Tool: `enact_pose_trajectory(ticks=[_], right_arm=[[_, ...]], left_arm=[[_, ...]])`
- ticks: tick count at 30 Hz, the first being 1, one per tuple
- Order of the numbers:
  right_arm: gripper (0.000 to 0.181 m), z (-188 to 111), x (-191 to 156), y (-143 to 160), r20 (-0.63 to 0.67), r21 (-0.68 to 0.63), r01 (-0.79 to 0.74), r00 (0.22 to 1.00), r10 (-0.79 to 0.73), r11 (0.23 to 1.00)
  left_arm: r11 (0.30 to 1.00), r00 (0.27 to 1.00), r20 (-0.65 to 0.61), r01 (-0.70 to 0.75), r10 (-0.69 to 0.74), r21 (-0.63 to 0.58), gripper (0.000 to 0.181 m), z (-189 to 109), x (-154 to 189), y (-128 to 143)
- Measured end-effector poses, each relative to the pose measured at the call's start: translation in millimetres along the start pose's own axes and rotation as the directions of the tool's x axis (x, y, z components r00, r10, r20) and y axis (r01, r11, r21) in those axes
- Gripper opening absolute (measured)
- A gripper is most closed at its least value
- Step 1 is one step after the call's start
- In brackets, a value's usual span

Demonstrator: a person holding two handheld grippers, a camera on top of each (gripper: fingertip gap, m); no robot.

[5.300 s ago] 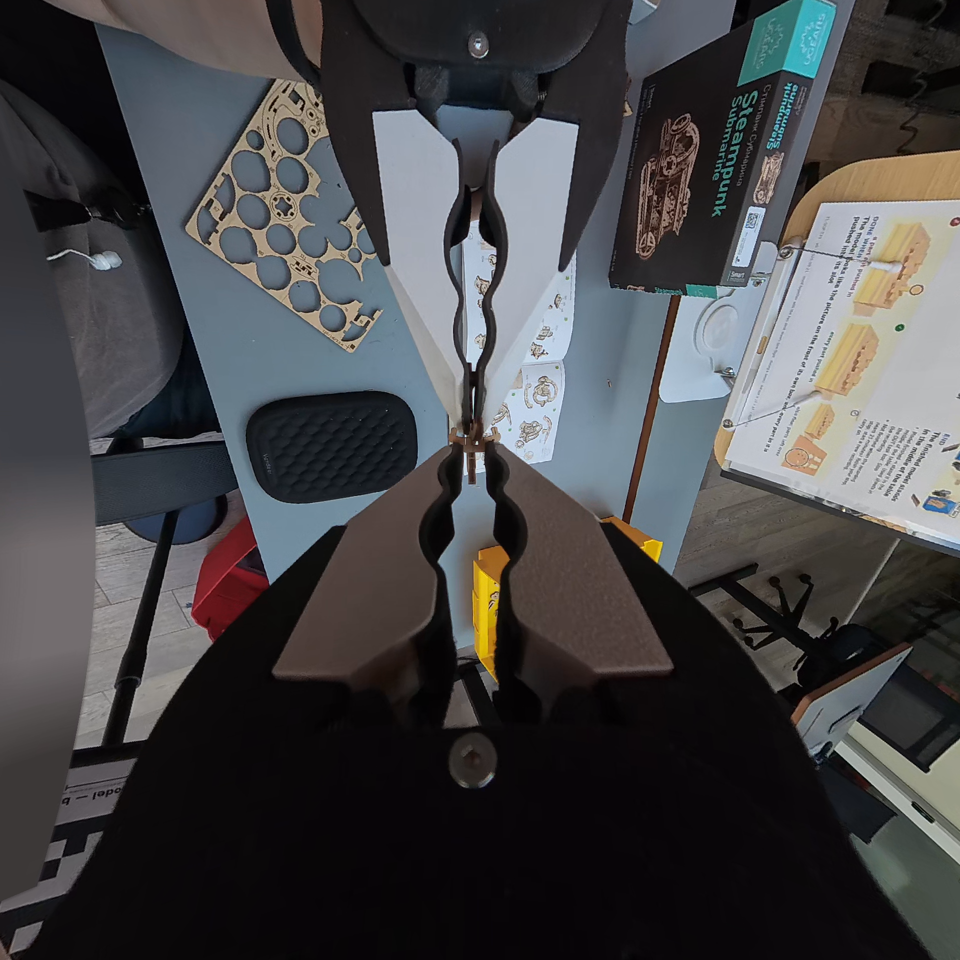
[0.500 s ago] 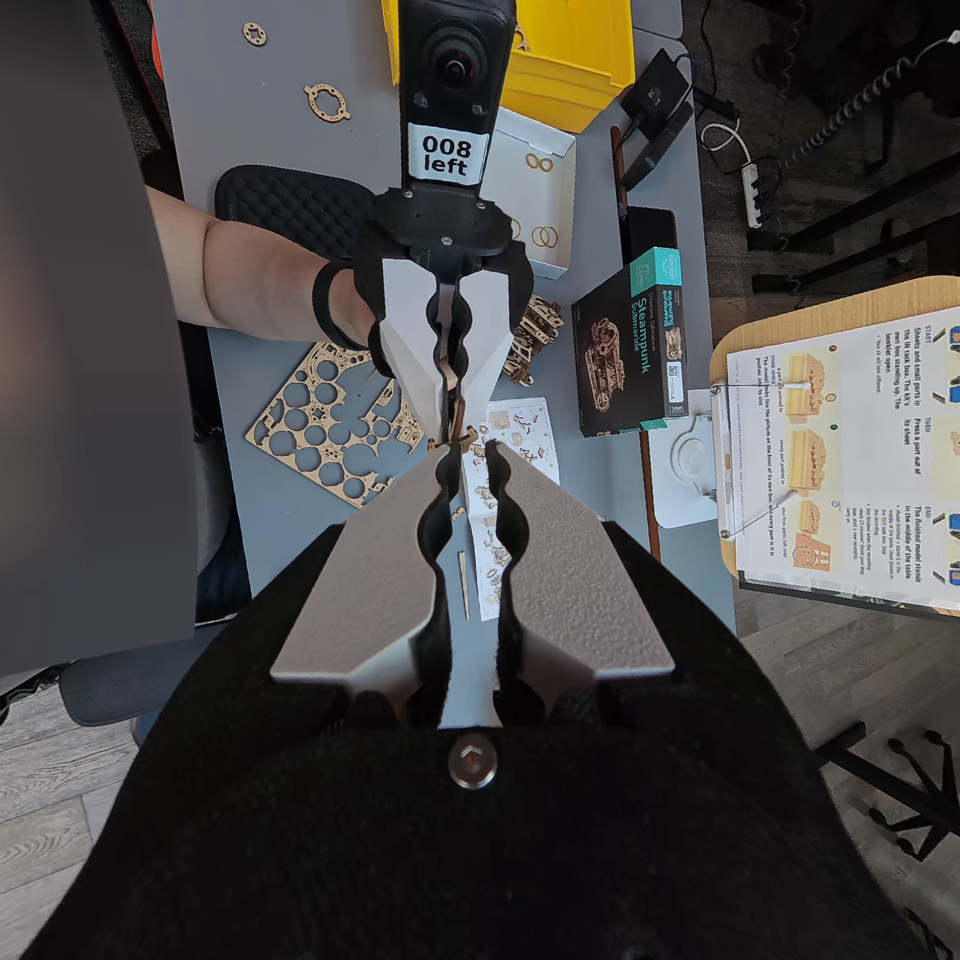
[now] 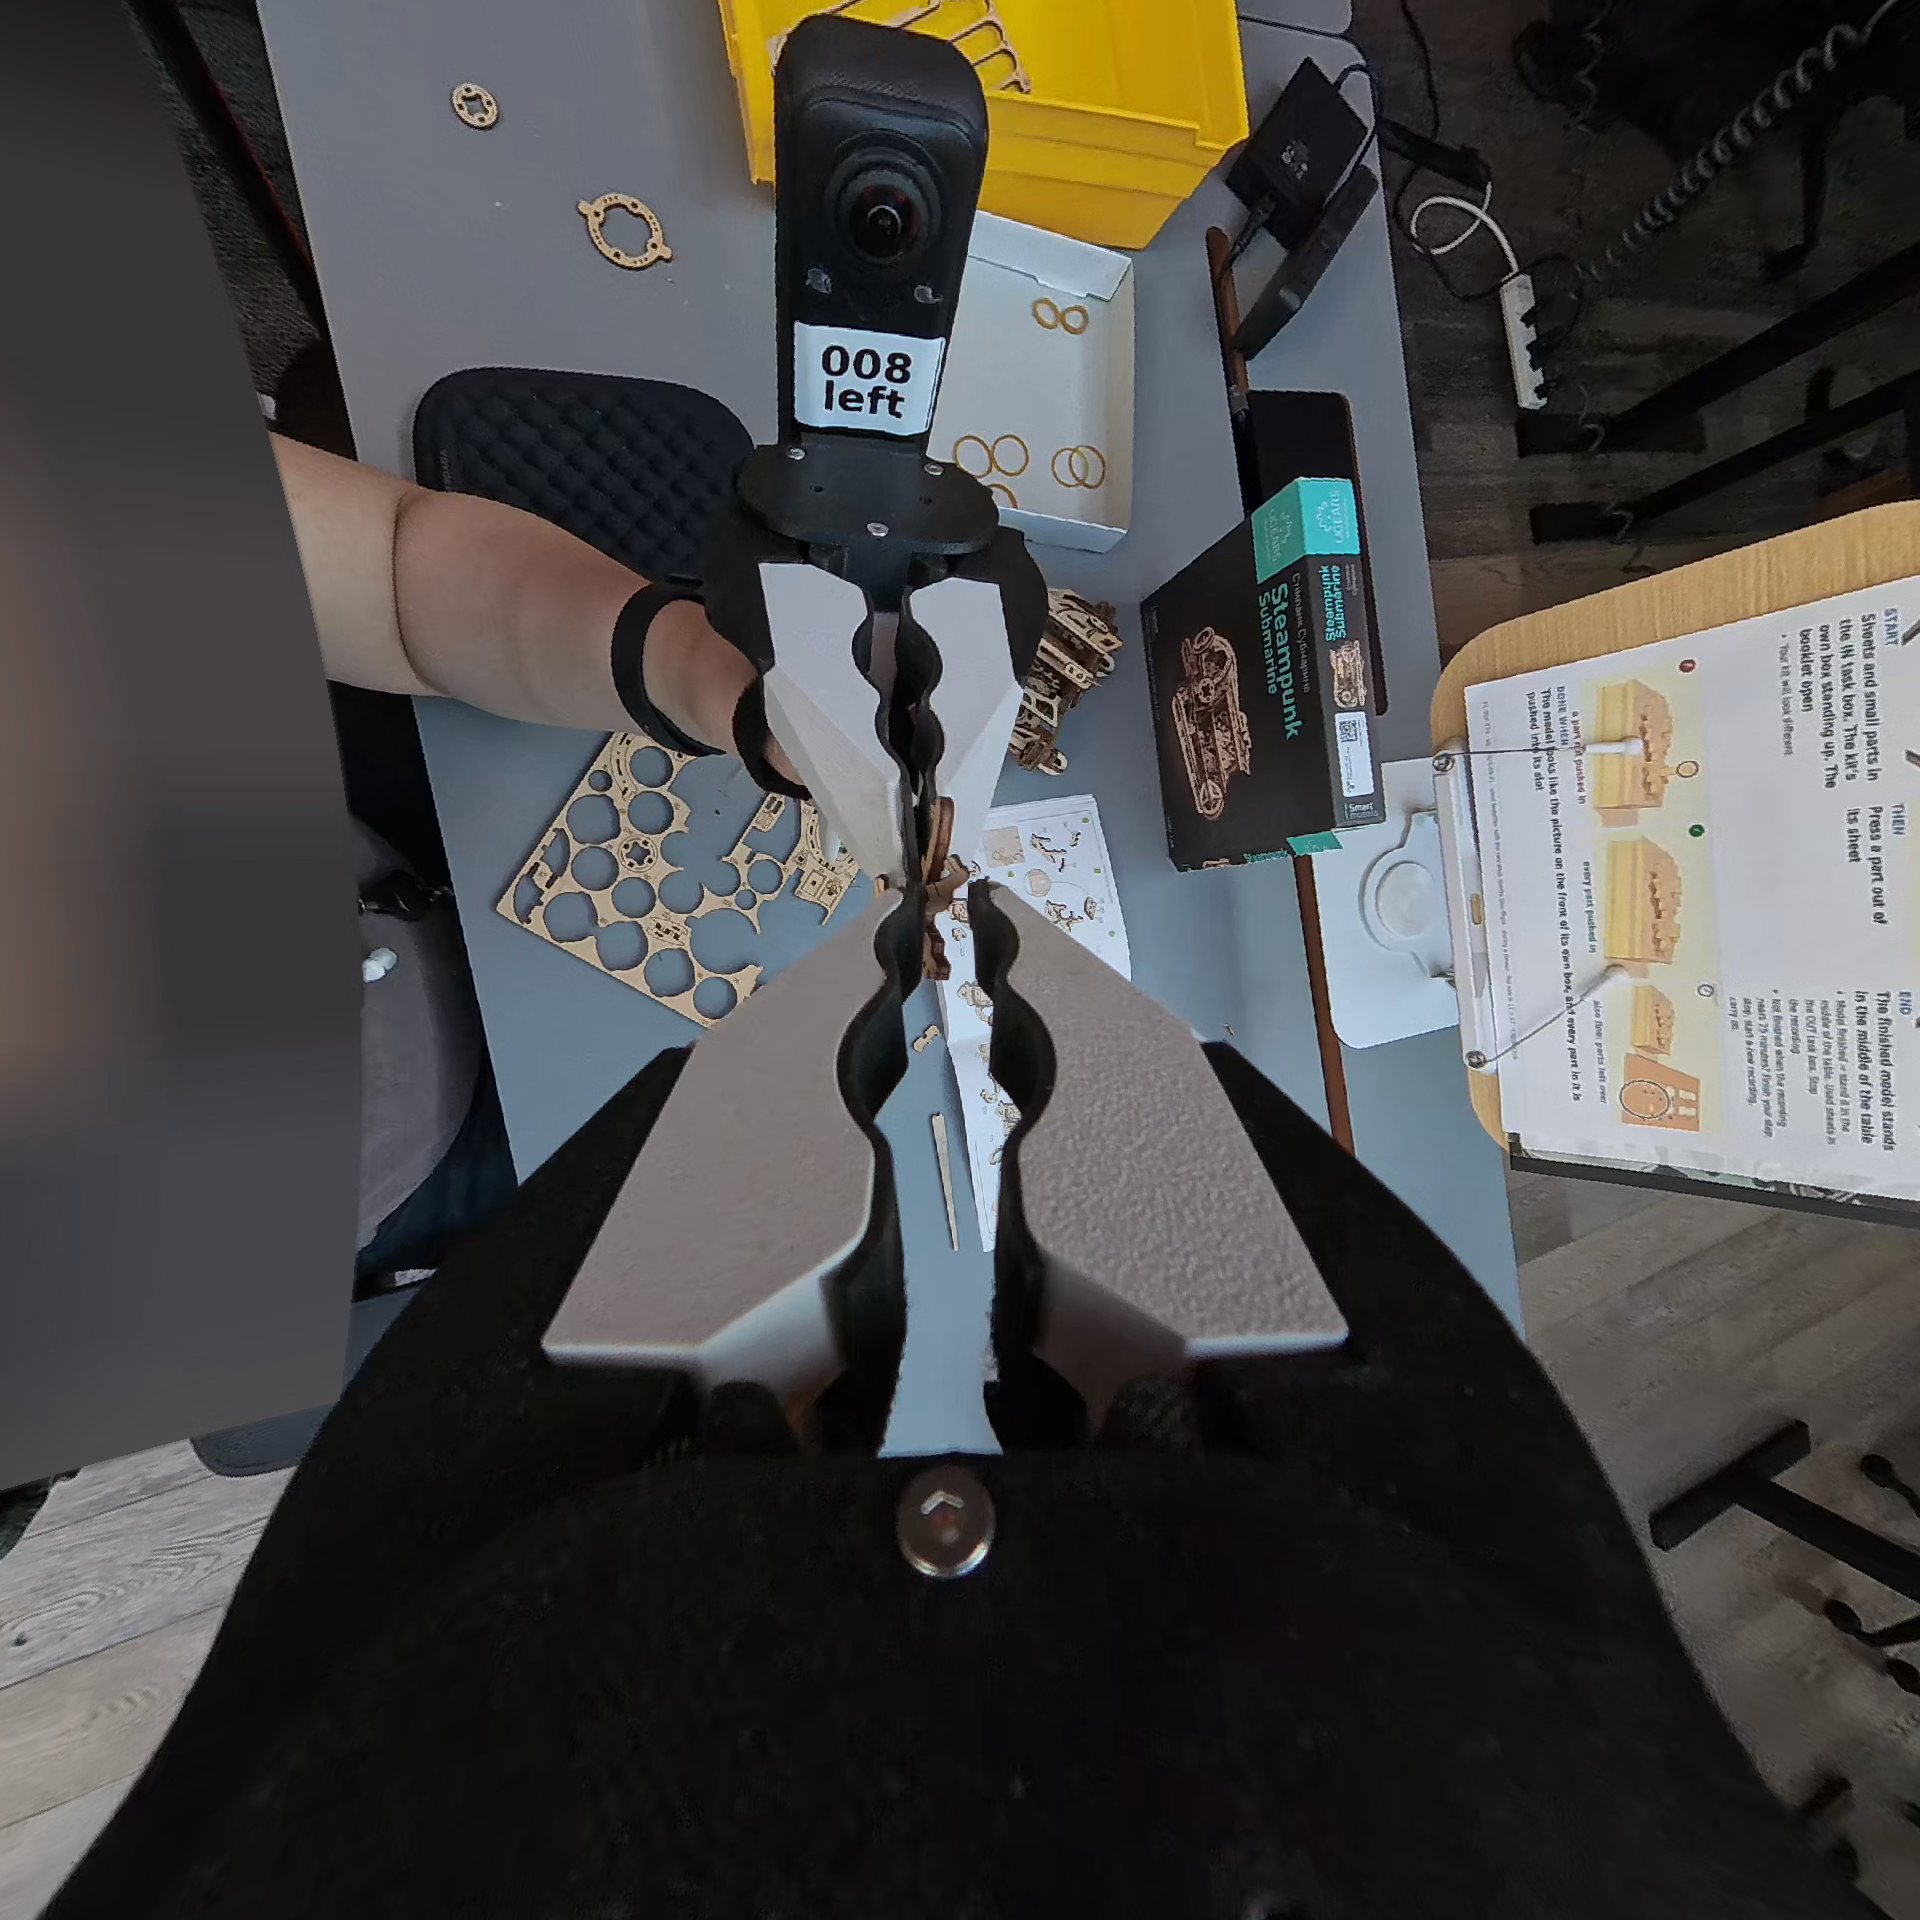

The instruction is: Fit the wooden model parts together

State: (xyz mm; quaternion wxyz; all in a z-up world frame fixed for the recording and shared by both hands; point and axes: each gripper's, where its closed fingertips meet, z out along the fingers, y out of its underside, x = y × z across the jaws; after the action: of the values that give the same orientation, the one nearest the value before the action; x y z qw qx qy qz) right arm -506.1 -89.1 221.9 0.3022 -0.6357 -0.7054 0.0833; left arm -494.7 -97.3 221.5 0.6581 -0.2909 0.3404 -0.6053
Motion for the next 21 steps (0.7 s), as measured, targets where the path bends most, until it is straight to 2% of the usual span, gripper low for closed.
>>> enact_pose_trajectory(ticks=[11, 21], right_arm=[[0.004, 3.6, 5.9, 2.3, 0.011, 0.008, -0.077, 0.997, 0.076, 0.997], [0.001, 2.9, 2.1, 0.2, -0.004, 0.014, -0.060, 0.998, 0.060, 0.998]], left_arm=[[0.996, 0.997, 0.026, -0.067, 0.069, -0.050, 0.000, 1.7, -0.2, 4.4], [0.994, 0.994, 0.025, -0.101, 0.102, -0.050, 0.000, 2.1, 2.4, 2.8]])
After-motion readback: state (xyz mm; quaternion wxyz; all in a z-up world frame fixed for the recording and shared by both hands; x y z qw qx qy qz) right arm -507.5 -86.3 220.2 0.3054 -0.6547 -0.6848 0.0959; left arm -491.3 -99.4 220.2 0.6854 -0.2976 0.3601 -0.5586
